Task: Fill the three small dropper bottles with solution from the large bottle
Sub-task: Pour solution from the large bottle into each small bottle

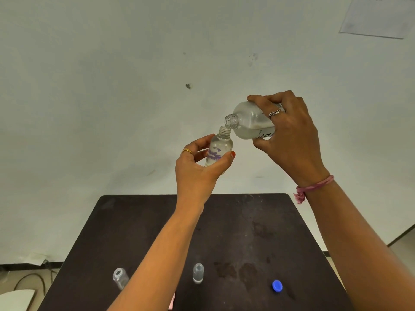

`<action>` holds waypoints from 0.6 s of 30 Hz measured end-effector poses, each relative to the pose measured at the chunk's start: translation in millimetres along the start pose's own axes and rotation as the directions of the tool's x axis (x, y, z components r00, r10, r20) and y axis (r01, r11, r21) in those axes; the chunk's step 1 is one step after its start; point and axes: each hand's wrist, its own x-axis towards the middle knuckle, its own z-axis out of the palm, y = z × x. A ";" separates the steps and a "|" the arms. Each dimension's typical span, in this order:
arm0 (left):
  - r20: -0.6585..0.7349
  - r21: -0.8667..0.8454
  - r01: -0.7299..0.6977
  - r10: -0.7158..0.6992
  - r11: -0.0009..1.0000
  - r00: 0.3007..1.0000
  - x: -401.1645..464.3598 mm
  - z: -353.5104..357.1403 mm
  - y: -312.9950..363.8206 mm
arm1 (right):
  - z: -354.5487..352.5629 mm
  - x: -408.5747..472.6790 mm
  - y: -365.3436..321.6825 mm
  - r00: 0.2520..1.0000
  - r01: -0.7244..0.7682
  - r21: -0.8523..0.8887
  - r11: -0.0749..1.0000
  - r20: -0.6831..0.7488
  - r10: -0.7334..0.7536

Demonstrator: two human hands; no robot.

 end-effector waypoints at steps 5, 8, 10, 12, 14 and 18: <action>-0.003 -0.010 0.000 0.000 1.000 1.000 0.4 -2.6 0.3 | 1.9 -0.8 -2.6 1.000 -0.022 0.013 1.000 0.016 0.022; -0.006 -0.004 0.001 -0.001 1.000 1.000 0.3 -4.2 -0.2 | 4.6 -2.3 -4.9 0.999 -0.037 0.024 0.999 0.028 0.036; -0.010 -0.002 0.001 -0.001 1.000 1.000 0.5 -6.5 -0.7 | 6.8 -3.1 -6.1 0.997 -0.060 0.032 0.998 0.046 0.058; -0.016 -0.011 0.001 -0.001 1.000 1.000 1.3 -9.1 -1.0 | 9.6 -4.3 -6.3 0.992 -0.098 0.048 0.994 0.079 0.094; -0.020 -0.017 -0.003 0.003 1.000 1.000 1.8 -12.0 -0.6 | 12.9 -6.2 -6.5 0.987 -0.121 0.057 0.991 0.110 0.114; -0.018 -0.051 0.005 -0.006 0.999 1.000 3.0 -17.8 -0.3 | 18.4 -7.9 -8.8 0.968 -0.199 0.122 0.972 0.176 0.177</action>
